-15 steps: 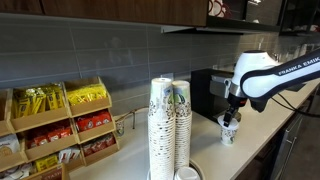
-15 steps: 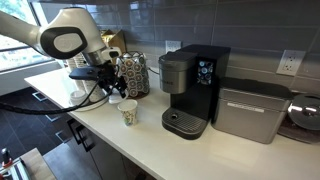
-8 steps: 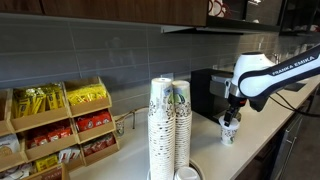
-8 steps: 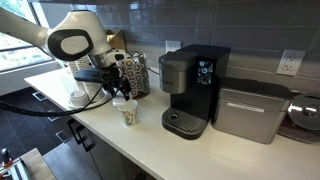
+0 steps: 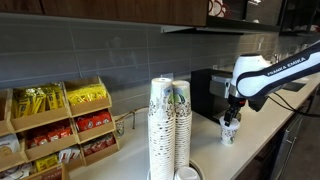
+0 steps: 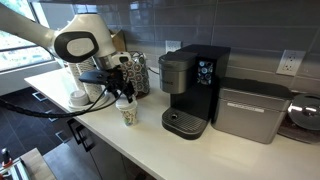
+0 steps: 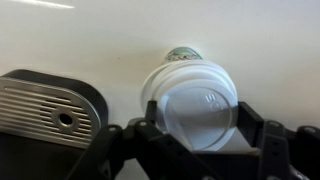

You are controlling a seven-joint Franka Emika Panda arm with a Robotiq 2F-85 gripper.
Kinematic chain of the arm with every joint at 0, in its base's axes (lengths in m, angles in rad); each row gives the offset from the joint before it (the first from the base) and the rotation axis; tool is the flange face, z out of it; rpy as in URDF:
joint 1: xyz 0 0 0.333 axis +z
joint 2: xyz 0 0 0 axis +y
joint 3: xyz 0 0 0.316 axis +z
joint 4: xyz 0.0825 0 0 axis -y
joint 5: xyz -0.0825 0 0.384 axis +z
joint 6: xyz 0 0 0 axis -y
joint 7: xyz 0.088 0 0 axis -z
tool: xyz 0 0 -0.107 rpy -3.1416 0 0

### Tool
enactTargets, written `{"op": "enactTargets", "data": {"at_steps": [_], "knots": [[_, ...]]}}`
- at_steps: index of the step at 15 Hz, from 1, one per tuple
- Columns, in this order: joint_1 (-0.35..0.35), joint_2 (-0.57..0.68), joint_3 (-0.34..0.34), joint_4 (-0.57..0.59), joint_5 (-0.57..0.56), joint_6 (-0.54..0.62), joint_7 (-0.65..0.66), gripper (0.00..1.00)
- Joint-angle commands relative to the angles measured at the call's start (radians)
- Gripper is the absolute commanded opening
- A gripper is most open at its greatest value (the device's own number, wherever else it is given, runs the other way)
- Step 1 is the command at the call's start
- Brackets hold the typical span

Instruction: Remove the top coffee cup on the right stacked cups, then put a lid on it

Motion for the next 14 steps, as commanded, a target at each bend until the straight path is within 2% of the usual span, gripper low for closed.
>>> {"op": "enactTargets", "data": {"at_steps": [1, 10, 14], "knots": [[-0.005, 0.023, -0.01, 0.016, -0.023, -0.002, 0.014, 0.78], [-0.004, 0.052, -0.013, 0.031, -0.016, -0.001, 0.01, 0.78], [-0.004, 0.059, -0.013, 0.036, -0.015, -0.003, 0.008, 0.86]]}}
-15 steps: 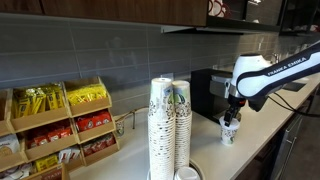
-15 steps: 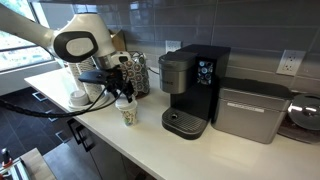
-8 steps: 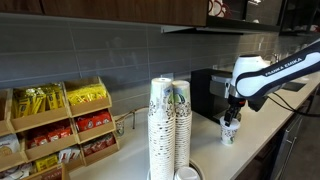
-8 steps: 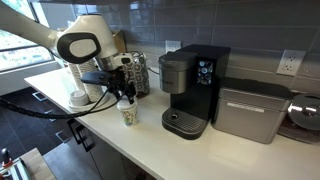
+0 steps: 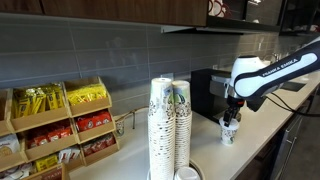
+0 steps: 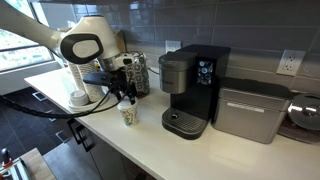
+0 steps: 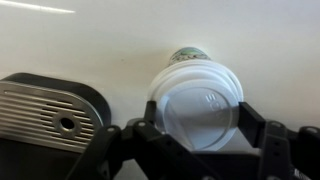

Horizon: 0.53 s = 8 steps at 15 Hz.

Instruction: Remove the top coffee cup on the right stacked cups, then put a lid on it

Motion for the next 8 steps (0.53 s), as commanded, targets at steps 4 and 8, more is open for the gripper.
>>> {"op": "enactTargets", "data": {"at_steps": [4, 8], "knots": [[0.0, 0.013, -0.007, 0.01, -0.016, -0.005, 0.009, 0.87], [-0.001, 0.011, -0.007, 0.011, -0.017, -0.008, 0.008, 0.89]]}}
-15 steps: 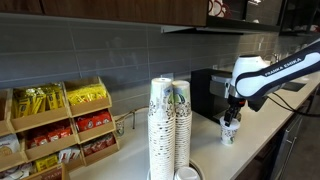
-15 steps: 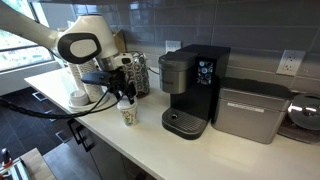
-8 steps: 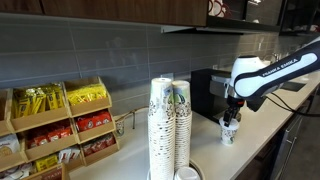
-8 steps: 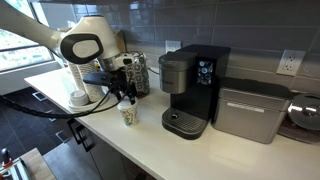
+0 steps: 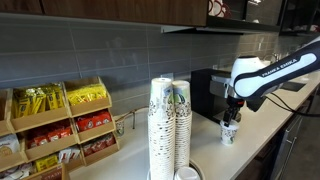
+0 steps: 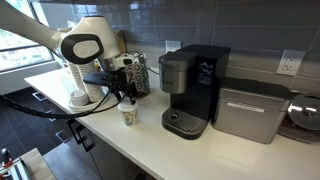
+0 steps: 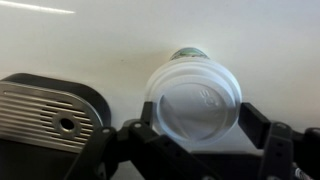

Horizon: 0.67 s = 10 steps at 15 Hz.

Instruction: Remove the top coffee cup on the right stacked cups, then put a lid on it

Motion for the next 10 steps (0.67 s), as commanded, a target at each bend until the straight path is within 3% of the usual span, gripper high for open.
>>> {"op": "enactTargets", "data": {"at_steps": [1, 2, 10], "knots": [[-0.001, 0.007, -0.007, 0.011, -0.018, -0.009, 0.009, 0.9], [-0.001, 0.005, -0.007, 0.011, -0.019, -0.01, 0.009, 0.98], [-0.005, -0.087, 0.009, -0.013, -0.048, -0.045, 0.026, 1.0]]}}
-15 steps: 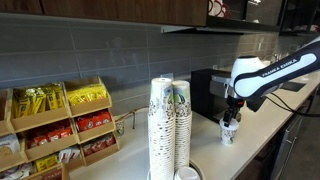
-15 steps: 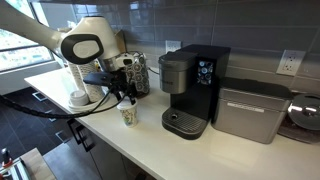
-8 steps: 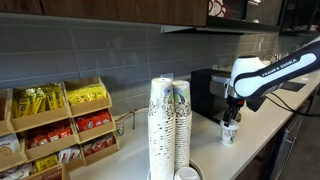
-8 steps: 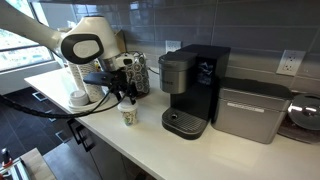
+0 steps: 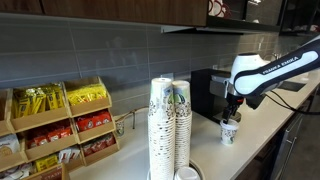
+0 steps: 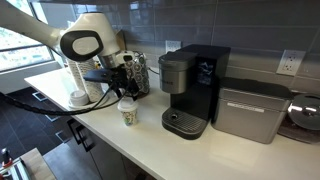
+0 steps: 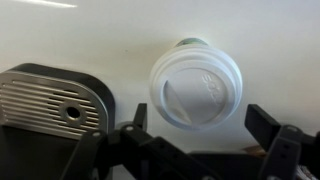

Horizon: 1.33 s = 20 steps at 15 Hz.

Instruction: Remove the top coffee cup on the right stacked cups, then put a lid on it

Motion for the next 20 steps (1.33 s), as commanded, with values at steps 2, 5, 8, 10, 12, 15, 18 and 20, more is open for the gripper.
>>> {"op": "enactTargets", "data": {"at_steps": [2, 5, 8, 10, 12, 15, 18, 20], "knots": [[-0.011, -0.142, 0.012, -0.051, -0.065, -0.075, 0.043, 1.0], [-0.001, -0.266, 0.028, -0.091, -0.043, -0.13, 0.094, 1.0], [0.017, -0.399, 0.052, -0.133, -0.029, -0.222, 0.118, 1.0], [0.023, -0.486, 0.079, -0.156, -0.036, -0.285, 0.149, 1.0], [0.03, -0.566, 0.101, -0.173, -0.032, -0.334, 0.181, 1.0], [0.039, -0.65, 0.126, -0.19, -0.024, -0.378, 0.236, 1.0], [0.044, -0.6, 0.109, -0.149, -0.038, -0.358, 0.209, 1.0], [0.044, -0.595, 0.107, -0.149, -0.038, -0.358, 0.208, 1.0]]}}
